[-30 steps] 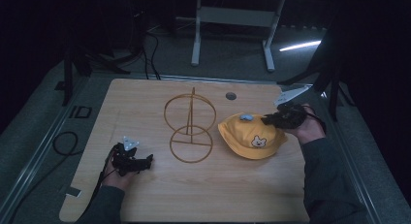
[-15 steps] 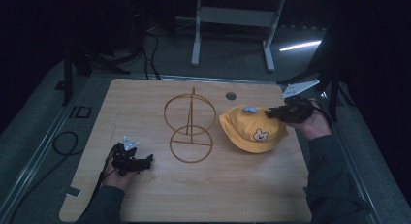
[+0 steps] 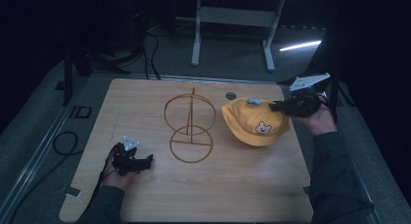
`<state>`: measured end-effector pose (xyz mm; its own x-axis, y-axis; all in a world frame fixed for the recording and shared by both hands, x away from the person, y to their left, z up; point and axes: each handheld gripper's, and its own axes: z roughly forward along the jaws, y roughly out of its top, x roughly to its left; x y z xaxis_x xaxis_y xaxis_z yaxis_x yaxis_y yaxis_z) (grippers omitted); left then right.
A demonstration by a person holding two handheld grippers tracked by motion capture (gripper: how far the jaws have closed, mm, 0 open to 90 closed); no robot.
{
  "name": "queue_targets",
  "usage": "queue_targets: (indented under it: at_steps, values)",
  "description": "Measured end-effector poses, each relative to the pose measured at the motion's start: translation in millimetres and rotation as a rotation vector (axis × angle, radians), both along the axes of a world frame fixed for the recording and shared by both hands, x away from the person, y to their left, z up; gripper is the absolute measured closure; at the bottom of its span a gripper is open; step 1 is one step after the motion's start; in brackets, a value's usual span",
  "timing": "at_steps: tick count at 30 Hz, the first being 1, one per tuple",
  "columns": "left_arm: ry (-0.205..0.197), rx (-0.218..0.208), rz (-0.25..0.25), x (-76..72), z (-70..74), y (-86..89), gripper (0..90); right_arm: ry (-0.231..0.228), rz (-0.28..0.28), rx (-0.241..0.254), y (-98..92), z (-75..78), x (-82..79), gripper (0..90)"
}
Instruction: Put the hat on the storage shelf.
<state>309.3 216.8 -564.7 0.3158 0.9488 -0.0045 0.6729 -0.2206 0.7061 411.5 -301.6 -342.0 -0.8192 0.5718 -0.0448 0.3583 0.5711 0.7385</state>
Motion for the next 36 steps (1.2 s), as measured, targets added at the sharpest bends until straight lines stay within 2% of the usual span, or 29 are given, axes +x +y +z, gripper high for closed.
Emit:
queue_targets:
  at_steps: [8,12,25,36]
  values:
    - [0.0,0.0,0.0,0.0,0.0,0.0,10.2,-0.018,0.009,0.025,2.7,10.3,1.8,84.3]
    - [0.0,0.0,0.0,0.0,0.0,0.0,10.2,-0.01,0.02,0.044,2.7,12.0,3.7,84.3]
    - [0.0,0.002,-0.001,0.1,0.1,0.0,10.1,0.003,0.04,0.155,-2.8,18.4,14.4,84.4]
    - [0.001,0.001,-0.001,0.2,0.1,0.0,10.1,-0.014,0.048,0.169,2.8,27.6,17.6,84.5]
